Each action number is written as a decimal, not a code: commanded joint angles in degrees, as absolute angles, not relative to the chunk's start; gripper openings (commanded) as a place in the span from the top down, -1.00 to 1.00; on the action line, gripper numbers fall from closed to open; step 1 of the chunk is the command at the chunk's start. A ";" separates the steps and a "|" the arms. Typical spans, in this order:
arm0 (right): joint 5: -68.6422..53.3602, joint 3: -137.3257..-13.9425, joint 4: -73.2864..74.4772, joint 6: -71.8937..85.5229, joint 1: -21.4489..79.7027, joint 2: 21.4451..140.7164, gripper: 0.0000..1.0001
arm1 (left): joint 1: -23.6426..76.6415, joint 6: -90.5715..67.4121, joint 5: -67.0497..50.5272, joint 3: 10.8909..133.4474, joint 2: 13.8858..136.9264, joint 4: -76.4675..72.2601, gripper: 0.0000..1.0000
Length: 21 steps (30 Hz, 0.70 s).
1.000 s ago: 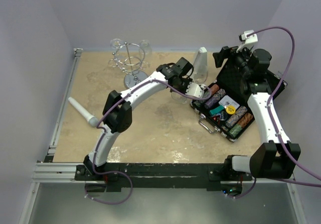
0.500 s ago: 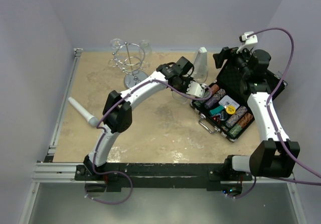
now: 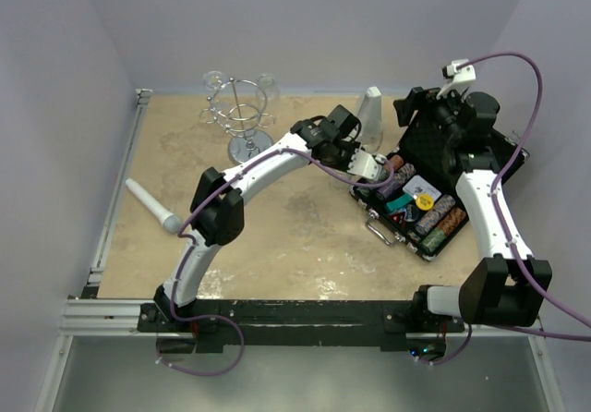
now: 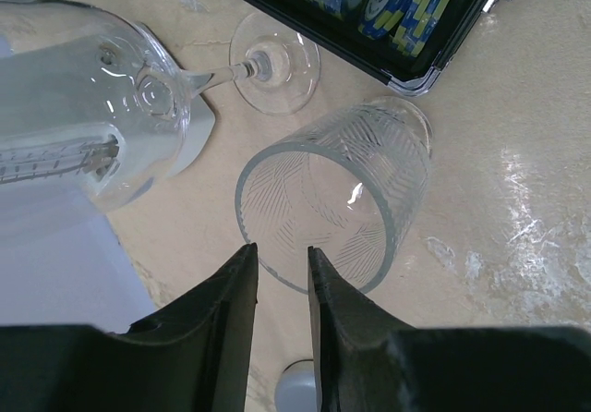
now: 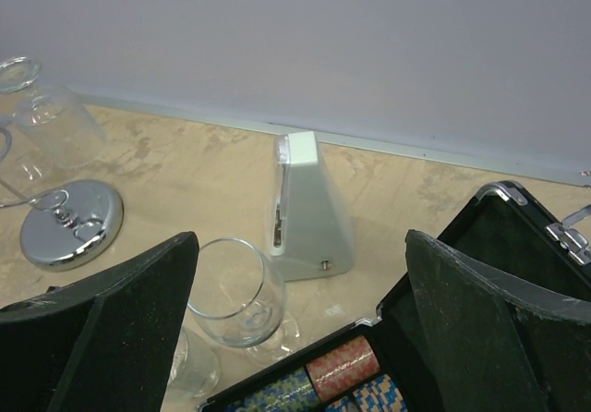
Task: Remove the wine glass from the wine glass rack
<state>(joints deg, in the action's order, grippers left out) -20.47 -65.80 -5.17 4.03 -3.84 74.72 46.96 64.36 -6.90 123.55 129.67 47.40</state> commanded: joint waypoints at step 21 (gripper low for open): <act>-22.06 -66.18 -7.47 6.15 -4.48 74.44 -0.97 | 47.46 64.07 -7.12 125.60 124.72 44.38 -0.15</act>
